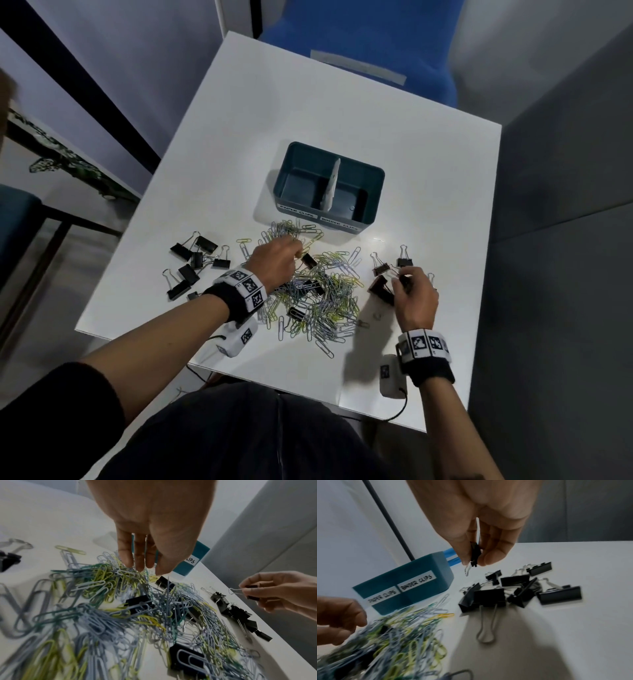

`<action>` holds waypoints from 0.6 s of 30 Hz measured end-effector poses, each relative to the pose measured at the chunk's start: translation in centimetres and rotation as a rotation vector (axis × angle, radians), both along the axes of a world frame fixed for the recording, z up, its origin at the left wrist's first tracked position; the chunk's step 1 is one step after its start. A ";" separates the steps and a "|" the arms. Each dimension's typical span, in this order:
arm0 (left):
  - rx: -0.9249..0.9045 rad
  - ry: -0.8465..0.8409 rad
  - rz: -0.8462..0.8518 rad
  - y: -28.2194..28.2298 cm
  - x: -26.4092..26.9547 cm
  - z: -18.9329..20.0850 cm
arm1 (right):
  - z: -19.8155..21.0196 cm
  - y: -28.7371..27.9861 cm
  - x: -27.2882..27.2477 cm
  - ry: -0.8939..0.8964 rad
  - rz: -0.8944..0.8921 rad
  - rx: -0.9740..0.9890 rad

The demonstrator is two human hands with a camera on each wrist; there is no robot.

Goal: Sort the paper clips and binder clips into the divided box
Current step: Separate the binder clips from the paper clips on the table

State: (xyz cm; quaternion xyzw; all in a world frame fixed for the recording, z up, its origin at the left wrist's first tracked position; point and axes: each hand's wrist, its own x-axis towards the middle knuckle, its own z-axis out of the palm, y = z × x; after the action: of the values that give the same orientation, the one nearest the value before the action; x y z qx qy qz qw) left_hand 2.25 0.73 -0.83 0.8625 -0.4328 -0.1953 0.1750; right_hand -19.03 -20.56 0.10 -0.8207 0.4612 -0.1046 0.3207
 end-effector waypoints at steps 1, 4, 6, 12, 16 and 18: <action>0.002 -0.026 -0.044 -0.2 -0.1 0.0 | -0.2 -0.6 -0.2 0.021 -0.019 0.006; 0.041 -0.067 -0.154 -1.4 -0.8 -0.4 | -1.2 -1.7 -0.5 0.070 -0.058 0.044; 0.110 -0.082 -0.178 -2.2 -1.2 -0.6 | -1.5 -2.1 -0.5 0.093 -0.066 0.052; 0.198 -0.118 -0.081 -3.2 -2.5 -0.4 | -1.0 -0.1 -0.4 0.150 -0.007 -0.083; 0.177 -0.102 -0.050 -3.5 -3.3 -0.4 | -1.1 4.1 0.2 0.084 0.253 -0.116; 0.140 -0.073 -0.029 -3.3 -3.5 -0.4 | -1.2 5.7 0.4 0.065 0.326 -0.110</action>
State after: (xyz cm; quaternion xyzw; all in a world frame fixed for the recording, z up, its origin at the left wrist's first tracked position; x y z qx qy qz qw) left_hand -1.21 -2.56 -1.25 0.8729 -0.4366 -0.1959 0.0954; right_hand -18.65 -14.86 -1.06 -0.9038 0.3257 -0.0498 0.2731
